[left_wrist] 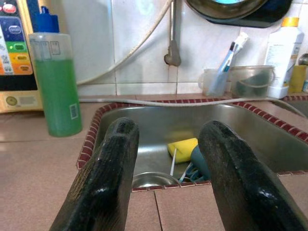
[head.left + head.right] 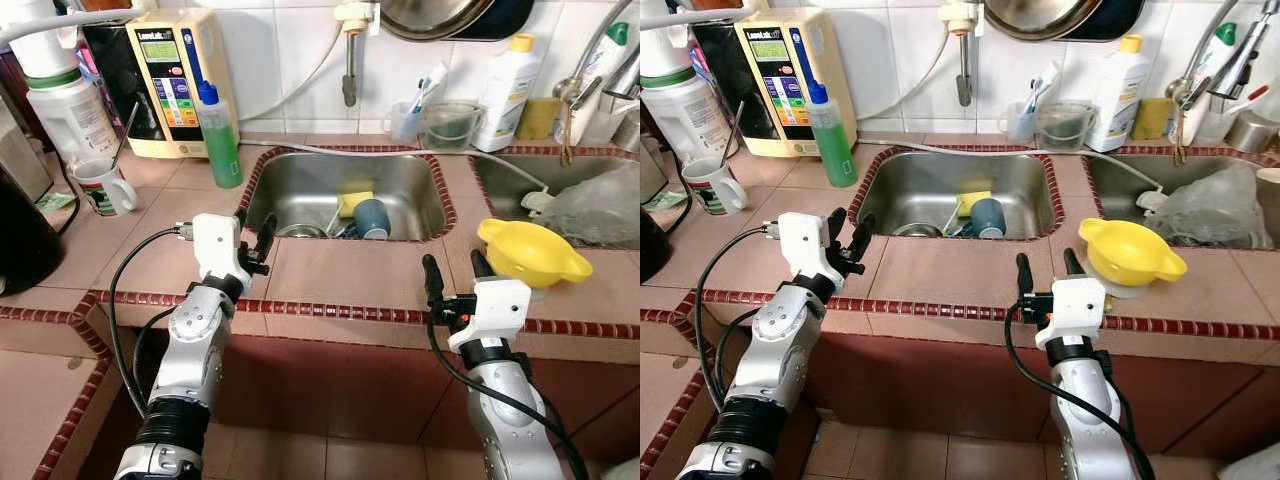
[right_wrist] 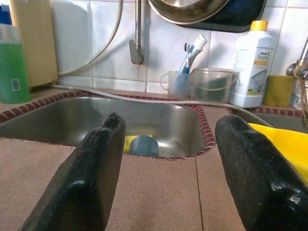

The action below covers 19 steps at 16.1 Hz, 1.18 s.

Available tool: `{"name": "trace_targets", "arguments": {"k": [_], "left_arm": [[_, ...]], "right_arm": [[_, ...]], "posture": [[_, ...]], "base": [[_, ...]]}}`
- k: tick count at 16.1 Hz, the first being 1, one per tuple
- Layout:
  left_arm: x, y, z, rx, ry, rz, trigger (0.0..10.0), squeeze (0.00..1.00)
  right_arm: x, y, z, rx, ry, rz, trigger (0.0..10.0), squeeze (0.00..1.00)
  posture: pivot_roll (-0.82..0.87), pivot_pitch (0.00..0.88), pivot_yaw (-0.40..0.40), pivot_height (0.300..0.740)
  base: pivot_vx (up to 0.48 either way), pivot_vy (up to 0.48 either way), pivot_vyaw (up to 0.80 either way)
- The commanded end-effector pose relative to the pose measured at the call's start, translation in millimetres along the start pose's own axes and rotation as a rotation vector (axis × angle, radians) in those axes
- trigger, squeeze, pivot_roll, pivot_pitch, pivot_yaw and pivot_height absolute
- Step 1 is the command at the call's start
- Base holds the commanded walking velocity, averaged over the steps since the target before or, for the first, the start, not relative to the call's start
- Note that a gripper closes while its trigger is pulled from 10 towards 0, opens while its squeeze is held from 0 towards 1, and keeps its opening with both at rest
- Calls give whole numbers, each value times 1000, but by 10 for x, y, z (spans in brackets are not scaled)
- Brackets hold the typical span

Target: Kitchen organization

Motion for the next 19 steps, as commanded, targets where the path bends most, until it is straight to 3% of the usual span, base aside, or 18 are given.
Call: {"name": "trace_targets", "arguments": {"k": [1,6,10,12,19], "left_arm": [[26,12,68,18,41,-22,10000,0],[67,4,110,36,80,-55,10000,0],[103,-4,88,22,66,-75,10000,0],[108,4,91,18,29,-69,10000,0],[139,0,64,-4,54,-109,10000,0]], "right_arm": [[15,11,-11,3,6,-4,10000,0],[-11,-13,-18,8,10,2,10000,0],[-38,-51,-19,8,21,-1,10000,0],[-45,-62,-26,4,25,-4,10000,0],[-30,-92,-33,-3,26,-8,10000,0]], "posture": [[-100,0,73,740],[-101,0,77,740],[-105,0,83,740],[-107,3,88,740],[-107,22,78,740]], "base": [[0,0,0],[0,0,0],[0,-447,0],[0,0,0],[0,0,0]]}}
Point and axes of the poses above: a point about 5 cm out from each wrist's last joint towards the gripper, its own y axis pointing out of the wrist towards the gripper, its own z axis along the axis of the wrist's last joint, x = y × z, the point moved 3 cm from there along y, pointing out of the wrist towards the gripper, and after that the axes turned 11 degrees about -y, right-handed, at the moved point
